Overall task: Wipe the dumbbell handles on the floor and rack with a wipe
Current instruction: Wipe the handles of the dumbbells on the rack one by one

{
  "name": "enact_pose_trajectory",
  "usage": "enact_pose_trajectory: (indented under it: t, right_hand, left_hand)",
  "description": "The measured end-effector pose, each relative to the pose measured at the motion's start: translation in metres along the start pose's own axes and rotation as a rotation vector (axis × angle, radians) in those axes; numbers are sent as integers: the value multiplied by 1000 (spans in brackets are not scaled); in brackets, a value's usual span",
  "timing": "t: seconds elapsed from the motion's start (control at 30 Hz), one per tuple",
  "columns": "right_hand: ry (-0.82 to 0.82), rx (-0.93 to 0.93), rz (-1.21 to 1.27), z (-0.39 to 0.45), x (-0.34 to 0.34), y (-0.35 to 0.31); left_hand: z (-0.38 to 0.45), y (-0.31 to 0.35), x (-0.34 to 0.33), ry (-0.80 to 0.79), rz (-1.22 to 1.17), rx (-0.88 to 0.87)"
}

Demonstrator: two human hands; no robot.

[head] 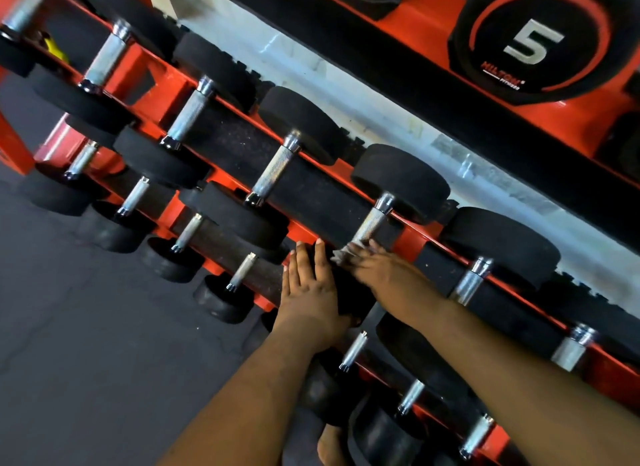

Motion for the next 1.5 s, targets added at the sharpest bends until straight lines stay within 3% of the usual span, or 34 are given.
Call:
enact_pose_trajectory:
  t: [0.1, 0.17, 0.27, 0.33, 0.47, 0.53, 0.63, 0.67, 0.87, 0.97, 1.03, 1.17, 1.2, 1.23, 1.37, 1.5]
  right_hand:
    - [-139, -188, 205, -30, -9, 5]
    - [-149, -457, 444, -52, -15, 19]
    - [125, -1128, 1027, -80, -31, 55]
    - [187, -1396, 1448, -73, -54, 45]
    - [13, -1376, 1723, -23, -44, 14]
    - [182, -1482, 1838, -14, -38, 33]
    - [616, -1583, 2002, -12, -26, 66]
    - [643, -1592, 2015, -12, -26, 62]
    - [385, -1633, 2108, -12, -43, 19]
    - [609, -1627, 2139, -3, -38, 58]
    - [610, -1566, 2079, 1, -32, 62]
    - [41, -1451, 2043, -10, -43, 12]
    - [-16, -1438, 2039, -13, -44, 10]
    - [7, -1443, 2039, -14, -43, 14]
    - [433, -1560, 1953, -8, -36, 61]
    - [377, -1600, 1942, 8, -45, 75]
  left_hand:
    - [1, -1, 1, 3, 5, 5]
    - [1, -2, 0, 1, 17, 5]
    - [1, -4, -1, 7, 14, 8]
    - [1, -3, -1, 0, 14, 9]
    - [-1, -1, 1, 6, 10, 14]
    - [-1, -2, 0, -12, 0, 24]
    - [-2, -1, 1, -7, 1, 24]
    - [-2, -1, 2, -3, -1, 24]
    - [-1, -1, 1, -9, 17, 11]
    - [-1, -1, 0, -14, 10, 17]
    - [-1, -1, 1, -8, 15, 20]
    - [-2, 0, 1, -9, 23, 0]
    - [-2, 1, 1, -10, 26, -5]
    - [-2, 1, 1, -6, 27, -7]
    - [-4, 0, 2, 3, 13, -3]
    - [-1, 0, 1, 15, 23, -4]
Point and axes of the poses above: each hand's wrist, its own z-axis towards the middle knuckle, its own x-axis out of the back of the hand, y = z × x, the point moved 9 cm from there along z, towards the middle knuckle, and after that the axes turned 12 degrees about -z, right-handed, at the moved point
